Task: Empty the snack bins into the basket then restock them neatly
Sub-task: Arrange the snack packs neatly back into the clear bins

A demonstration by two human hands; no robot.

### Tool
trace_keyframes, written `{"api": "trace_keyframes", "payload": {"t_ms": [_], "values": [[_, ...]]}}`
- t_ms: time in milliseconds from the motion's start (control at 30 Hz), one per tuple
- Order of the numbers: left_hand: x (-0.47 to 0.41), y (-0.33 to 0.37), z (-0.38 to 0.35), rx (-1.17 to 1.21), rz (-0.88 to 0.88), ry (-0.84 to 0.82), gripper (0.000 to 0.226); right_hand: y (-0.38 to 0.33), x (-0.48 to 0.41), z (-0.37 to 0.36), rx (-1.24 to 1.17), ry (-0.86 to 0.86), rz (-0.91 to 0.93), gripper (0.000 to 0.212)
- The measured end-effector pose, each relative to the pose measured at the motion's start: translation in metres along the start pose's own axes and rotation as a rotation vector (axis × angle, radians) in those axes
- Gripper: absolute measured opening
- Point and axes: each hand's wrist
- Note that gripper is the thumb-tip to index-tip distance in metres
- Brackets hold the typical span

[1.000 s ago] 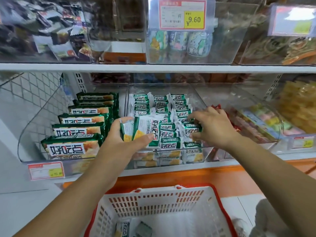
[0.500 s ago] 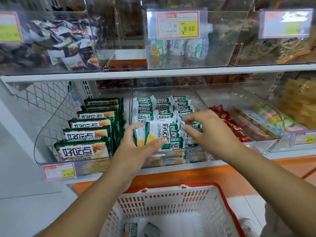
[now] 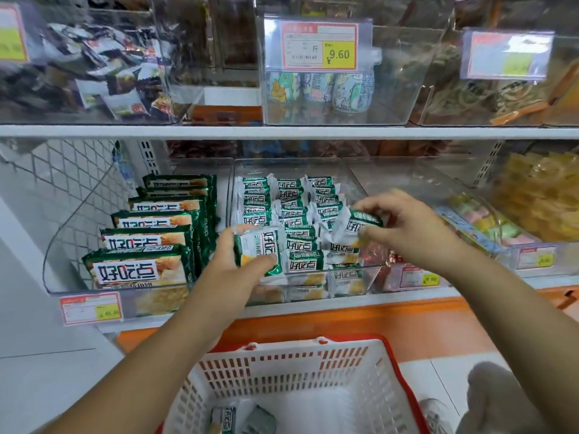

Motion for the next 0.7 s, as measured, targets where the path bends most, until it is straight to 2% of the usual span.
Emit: {"api": "trace_keyframes", "payload": {"t_ms": [100, 233, 433, 567, 633, 700], "values": [[-0.005, -0.002, 0.003, 0.003, -0.005, 0.029, 0.036, 0.018, -0.003, -0.011, 0.280, -0.203, 0.114, 0.036], [-0.007, -0.002, 0.007, 0.001, -0.003, 0.030, 0.035, 0.021, -0.006, -0.030, 0.618, -0.231, 0.243, 0.040], [-0.004, 0.002, 0.008, 0.015, 0.007, 0.037, 0.037, 0.023, -0.004, -0.034, 0.608, -0.146, 0.229, 0.030], [-0.001, 0.006, 0.009, -0.004, -0.016, 0.006, 0.036, 0.024, -0.003, -0.043, 0.667, -0.171, 0.198, 0.028], [-0.001, 0.005, 0.010, 0.047, -0.023, -0.002, 0.037, 0.018, 0.001, -0.043, 0.707, -0.071, 0.209, 0.028], [-0.001, 0.008, 0.011, 0.149, -0.013, -0.011, 0.038, 0.000, 0.008, -0.042, 0.604, 0.131, 0.269, 0.026]]}}
Point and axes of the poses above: each hand's wrist, its own x-axis away from the middle knuckle, its own z-axis out of the back of the hand, y = z × x, and after that the axes turned 10 degrees about y, right-handed
